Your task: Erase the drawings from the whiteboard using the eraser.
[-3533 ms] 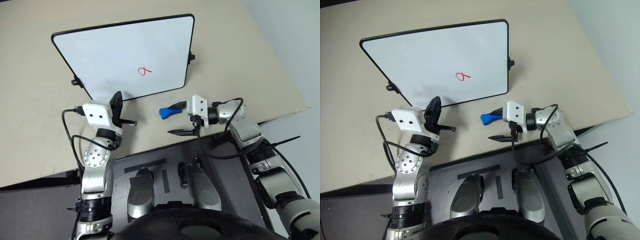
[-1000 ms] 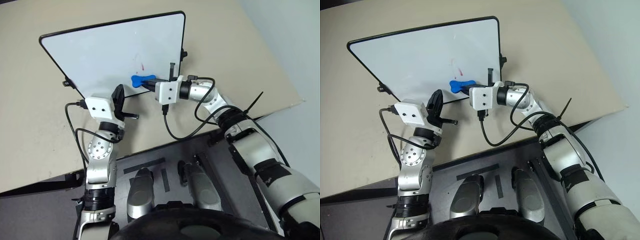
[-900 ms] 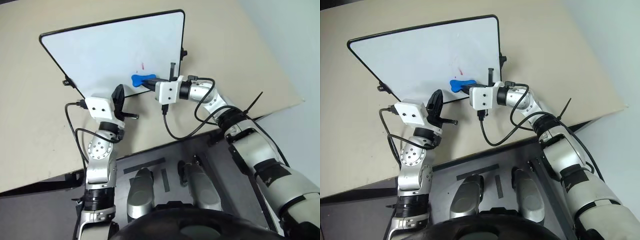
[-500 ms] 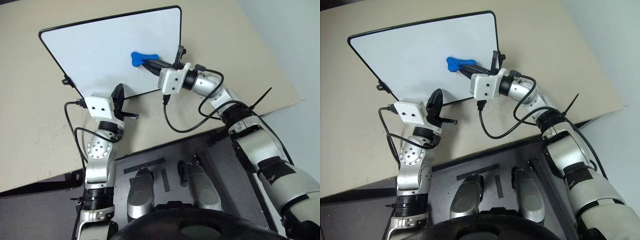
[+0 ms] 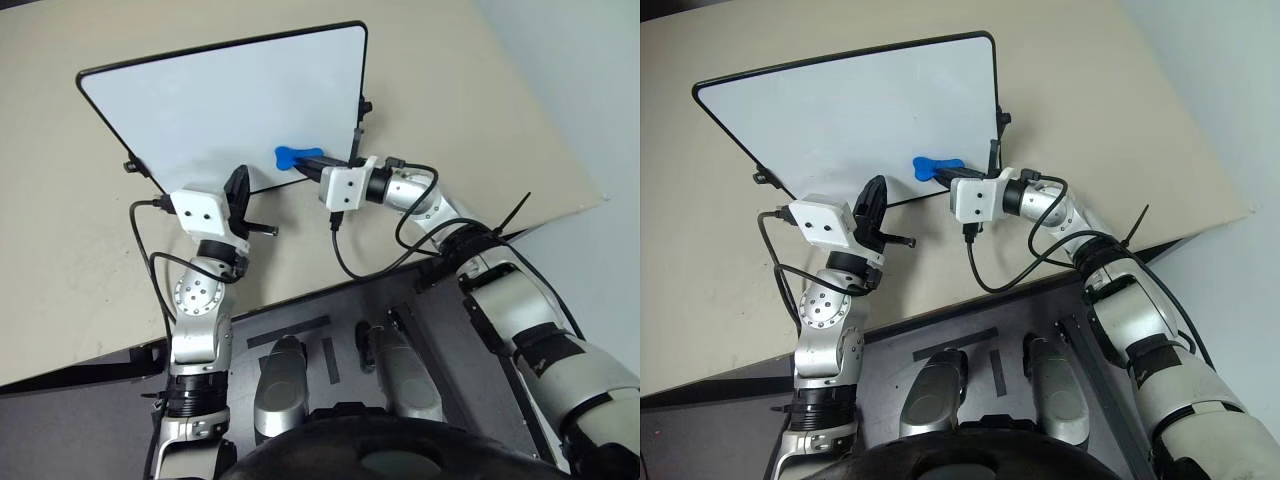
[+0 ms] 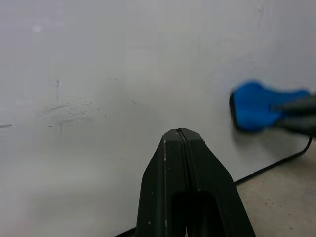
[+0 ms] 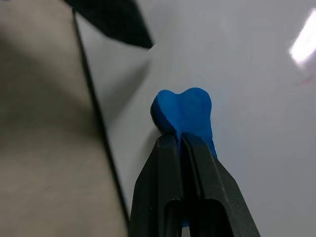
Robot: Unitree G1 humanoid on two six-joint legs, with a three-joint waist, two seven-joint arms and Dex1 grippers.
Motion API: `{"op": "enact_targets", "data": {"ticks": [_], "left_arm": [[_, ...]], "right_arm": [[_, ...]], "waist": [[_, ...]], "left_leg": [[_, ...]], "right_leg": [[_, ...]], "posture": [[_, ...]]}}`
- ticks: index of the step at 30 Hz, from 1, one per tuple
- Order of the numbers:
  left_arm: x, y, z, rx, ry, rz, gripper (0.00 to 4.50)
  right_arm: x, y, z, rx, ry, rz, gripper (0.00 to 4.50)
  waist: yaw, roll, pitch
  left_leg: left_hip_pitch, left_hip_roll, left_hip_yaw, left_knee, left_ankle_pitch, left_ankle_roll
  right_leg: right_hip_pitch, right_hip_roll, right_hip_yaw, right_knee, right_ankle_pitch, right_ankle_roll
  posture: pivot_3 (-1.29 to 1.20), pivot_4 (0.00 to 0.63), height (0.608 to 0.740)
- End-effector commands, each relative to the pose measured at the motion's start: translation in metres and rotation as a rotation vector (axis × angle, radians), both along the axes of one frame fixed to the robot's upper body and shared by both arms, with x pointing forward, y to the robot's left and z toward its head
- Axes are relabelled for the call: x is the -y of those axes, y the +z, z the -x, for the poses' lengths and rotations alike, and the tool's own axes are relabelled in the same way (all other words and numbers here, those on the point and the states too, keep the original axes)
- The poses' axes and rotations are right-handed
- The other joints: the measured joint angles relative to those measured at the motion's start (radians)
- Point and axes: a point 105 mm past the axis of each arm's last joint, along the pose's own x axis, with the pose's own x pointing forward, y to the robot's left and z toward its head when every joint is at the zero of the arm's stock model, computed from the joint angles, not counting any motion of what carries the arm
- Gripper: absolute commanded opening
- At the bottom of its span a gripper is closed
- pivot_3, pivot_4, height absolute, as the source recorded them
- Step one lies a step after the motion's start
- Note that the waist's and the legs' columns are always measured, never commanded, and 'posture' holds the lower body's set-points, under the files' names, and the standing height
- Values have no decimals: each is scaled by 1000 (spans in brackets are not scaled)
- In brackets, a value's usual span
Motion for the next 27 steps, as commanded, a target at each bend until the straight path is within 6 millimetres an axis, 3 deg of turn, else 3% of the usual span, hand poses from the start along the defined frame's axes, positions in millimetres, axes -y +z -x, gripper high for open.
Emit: {"op": "enact_targets", "data": {"ticks": [1,8,17,21,27], "left_arm": [[1,10,1,42,-2,-12,0],[0,10,2,41,-2,-14,0],[-1,9,3,31,-11,-18,0],[1,9,2,29,-18,-19,0],[2,9,1,26,-29,-20,0]], "right_arm": [[-3,8,-3,12,-5,-2,24],[-8,36,-4,96,-4,-92,24],[13,86,-12,252,-107,-302,24],[13,84,-7,237,-91,-308,24],[17,48,24,13,25,-256,24]], "waist": [[0,0,0],[0,0,0],[0,0,0],[0,0,0],[3,0,0]], "left_leg": [[0,0,0,0,0,0],[0,0,0,0,0,0],[0,0,0,0,0,0],[0,0,0,0,0,0],[-1,-1,0,-1,-2,0]], "right_leg": [[0,0,0,0,0,0],[-1,0,0,0,0,0],[-2,0,0,0,2,-1],[-2,0,0,0,2,0],[-2,0,0,-3,0,2]], "posture": [[0,150,740],[0,150,740],[0,150,740],[0,150,740],[0,150,740]]}}
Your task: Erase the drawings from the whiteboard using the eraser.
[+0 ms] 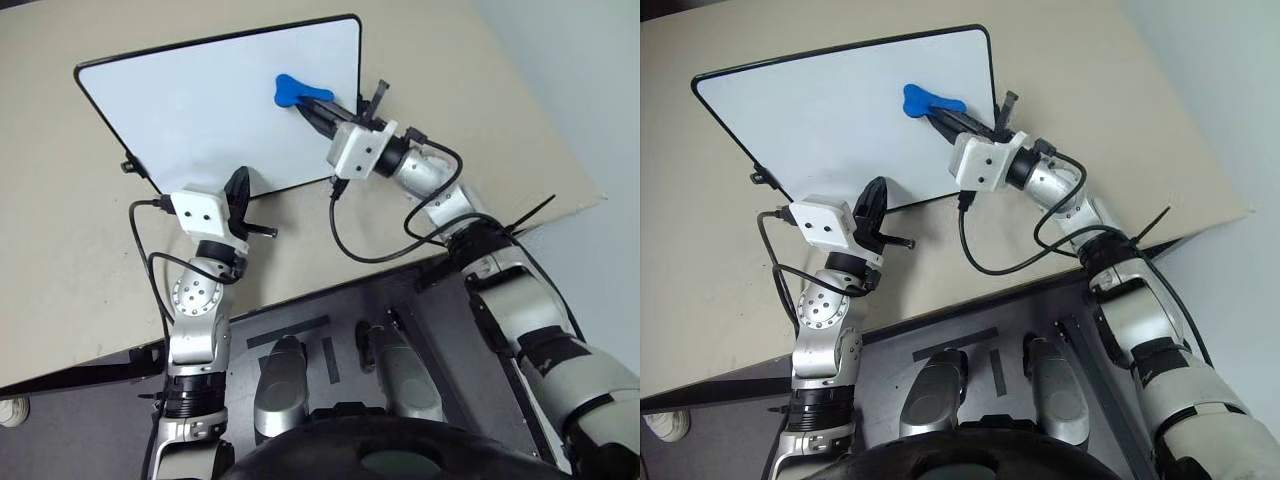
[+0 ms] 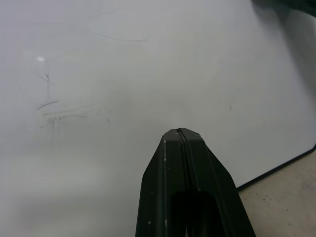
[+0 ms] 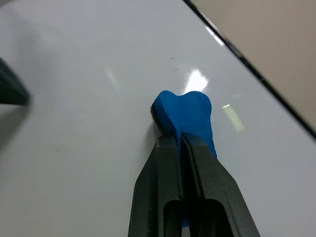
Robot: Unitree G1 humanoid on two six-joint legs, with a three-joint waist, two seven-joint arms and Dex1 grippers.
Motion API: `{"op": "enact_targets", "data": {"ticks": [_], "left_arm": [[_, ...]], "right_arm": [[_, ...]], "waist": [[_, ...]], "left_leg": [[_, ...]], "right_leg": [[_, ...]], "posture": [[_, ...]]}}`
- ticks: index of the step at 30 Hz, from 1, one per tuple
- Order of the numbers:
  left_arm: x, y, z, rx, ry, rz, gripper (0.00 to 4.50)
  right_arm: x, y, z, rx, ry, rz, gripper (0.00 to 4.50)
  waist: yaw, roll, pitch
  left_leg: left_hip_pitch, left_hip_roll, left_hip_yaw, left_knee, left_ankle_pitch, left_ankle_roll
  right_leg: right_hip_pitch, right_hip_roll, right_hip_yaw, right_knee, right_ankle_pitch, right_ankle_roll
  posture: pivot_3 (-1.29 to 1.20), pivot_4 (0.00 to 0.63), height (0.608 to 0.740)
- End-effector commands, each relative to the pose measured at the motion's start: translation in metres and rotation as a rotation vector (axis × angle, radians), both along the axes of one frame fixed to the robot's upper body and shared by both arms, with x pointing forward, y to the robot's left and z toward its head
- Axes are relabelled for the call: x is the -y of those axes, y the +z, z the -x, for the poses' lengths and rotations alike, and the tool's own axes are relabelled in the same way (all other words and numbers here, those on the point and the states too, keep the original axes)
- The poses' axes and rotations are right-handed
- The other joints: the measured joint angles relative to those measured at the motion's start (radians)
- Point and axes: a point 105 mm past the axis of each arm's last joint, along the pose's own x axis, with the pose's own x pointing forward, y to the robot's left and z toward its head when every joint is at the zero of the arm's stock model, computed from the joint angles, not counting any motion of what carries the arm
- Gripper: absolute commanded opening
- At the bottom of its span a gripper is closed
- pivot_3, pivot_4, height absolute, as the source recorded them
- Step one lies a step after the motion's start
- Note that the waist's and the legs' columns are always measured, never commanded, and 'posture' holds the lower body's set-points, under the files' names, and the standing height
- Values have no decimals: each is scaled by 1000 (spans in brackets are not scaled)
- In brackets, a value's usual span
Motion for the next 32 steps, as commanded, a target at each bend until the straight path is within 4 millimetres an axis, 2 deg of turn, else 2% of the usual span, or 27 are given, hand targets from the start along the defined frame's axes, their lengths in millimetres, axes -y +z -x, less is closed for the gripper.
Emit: {"op": "enact_targets", "data": {"ticks": [1,3,7,11,14,16,19,23,25,32], "left_arm": [[3,9,1,32,-19,-6,0],[3,9,1,28,-23,-7,0],[5,8,0,21,-42,-11,0],[4,9,-1,17,-47,-15,0],[2,9,-2,16,-51,-18,0],[4,10,-3,17,-56,-21,0],[4,12,-3,17,-61,-26,0],[1,12,0,13,-56,-34,0],[-3,12,1,8,-53,-41,0],[-2,13,-1,-6,-85,-59,0]], "right_arm": [[7,-11,22,-127,101,25,24],[12,-22,33,-216,136,52,24],[36,-57,49,-422,135,163,24],[51,-81,63,-540,143,264,24],[53,-84,59,-546,108,289,793],[54,-79,54,-525,89,273,1407],[52,-69,50,-499,82,240,2511],[55,-62,50,-497,75,186,3945],[55,-58,49,-484,56,143,4492],[57,-40,56,-567,38,-71,4492]], "waist": [[2,0,0],[3,0,0],[3,0,0],[2,0,0],[0,0,0],[-1,0,0],[-1,0,0],[0,0,0],[1,0,0],[2,0,0]], "left_leg": [[0,0,0,0,0,0],[-1,0,1,1,-2,-1],[-1,-1,2,3,-3,-1],[1,-1,2,3,-3,-1],[2,-2,2,5,-2,0],[3,-2,2,6,-2,0],[3,-2,2,7,-2,1],[3,-2,2,8,-2,1],[3,-2,2,8,-2,1],[2,-2,2,8,-2,1]], "right_leg": [[0,0,0,-1,0,0],[1,0,0,-2,-1,1],[2,0,1,-4,-2,2],[4,0,1,-3,-2,2],[5,0,1,-3,-1,2],[6,0,1,-2,-1,3],[6,1,1,-2,-1,6],[6,0,1,-2,1,3],[6,0,1,-2,1,3],[6,0,1,-2,0,4]], "posture": [[0,150,740],[0,150,740],[0,150,740],[0,150,740],[0,150,740],[0,150,740],[0,150,740],[0,150,740],[0,150,740],[0,150,740]]}}
